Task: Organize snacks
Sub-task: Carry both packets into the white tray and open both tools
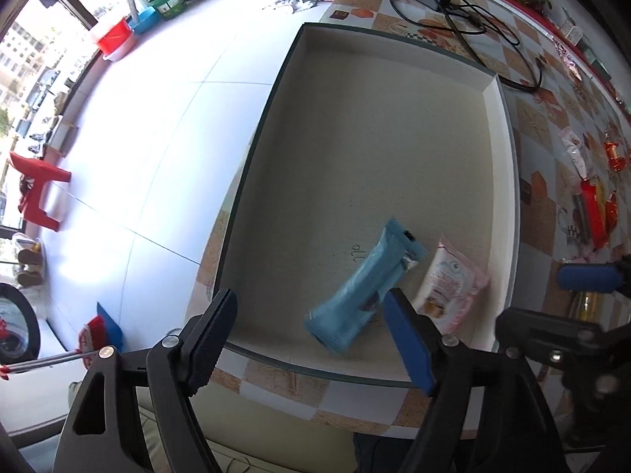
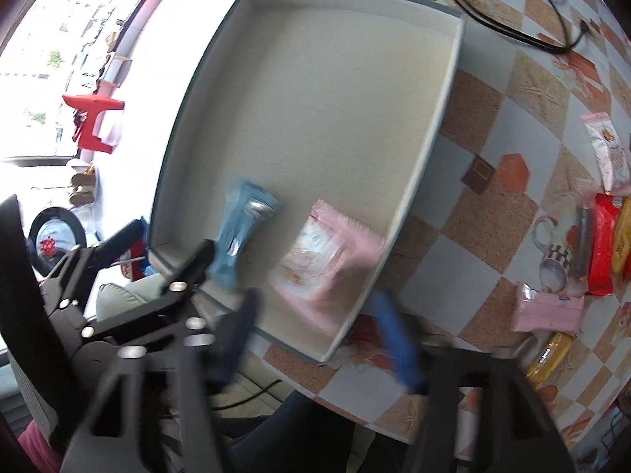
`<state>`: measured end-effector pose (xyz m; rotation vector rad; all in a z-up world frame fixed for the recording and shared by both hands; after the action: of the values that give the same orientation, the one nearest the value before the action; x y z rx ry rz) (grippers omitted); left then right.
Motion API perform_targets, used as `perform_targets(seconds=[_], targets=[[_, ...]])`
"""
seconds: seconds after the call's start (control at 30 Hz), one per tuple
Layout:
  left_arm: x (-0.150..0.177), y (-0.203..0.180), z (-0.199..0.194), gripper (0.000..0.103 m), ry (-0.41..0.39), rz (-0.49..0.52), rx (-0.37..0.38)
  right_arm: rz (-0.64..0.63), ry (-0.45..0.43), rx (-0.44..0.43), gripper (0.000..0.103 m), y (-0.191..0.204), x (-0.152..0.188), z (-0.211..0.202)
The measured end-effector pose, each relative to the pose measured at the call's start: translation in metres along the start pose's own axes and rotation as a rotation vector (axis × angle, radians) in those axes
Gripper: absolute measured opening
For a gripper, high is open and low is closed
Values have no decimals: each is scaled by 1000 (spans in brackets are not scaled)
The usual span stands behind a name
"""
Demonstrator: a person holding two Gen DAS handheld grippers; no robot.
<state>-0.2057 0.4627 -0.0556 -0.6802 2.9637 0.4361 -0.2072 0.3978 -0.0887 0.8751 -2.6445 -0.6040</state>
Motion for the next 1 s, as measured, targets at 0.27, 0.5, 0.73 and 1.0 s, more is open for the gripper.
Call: perform_targets(seconds=[0.27,0.5,0.73,1.0], targets=[[-5,-30,-17,80,-33,98,35,98,-32,70,98,-59,16,-22],[-10,-109,-54,80,-133,326,98,323,-64,113,98,-160,72,-54],[13,-188,-67,80,-154,563,107,588,-65,141,98,-254,145,-76],[28,-210,-60,80,-128,649,90,630,-51,128,98,-273,162,-78]])
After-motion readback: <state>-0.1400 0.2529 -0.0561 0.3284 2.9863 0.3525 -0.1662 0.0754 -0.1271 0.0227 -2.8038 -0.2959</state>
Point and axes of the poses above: each gripper's, at about its wrist camera, not at the fingertips, and z roughly the way its jaws point, y to its left, x to its underside, the point moved 10 cm from there along z, roughly the way its jaws point, and after that the axes turned 10 degrees about -x, right-handed, at the moved point
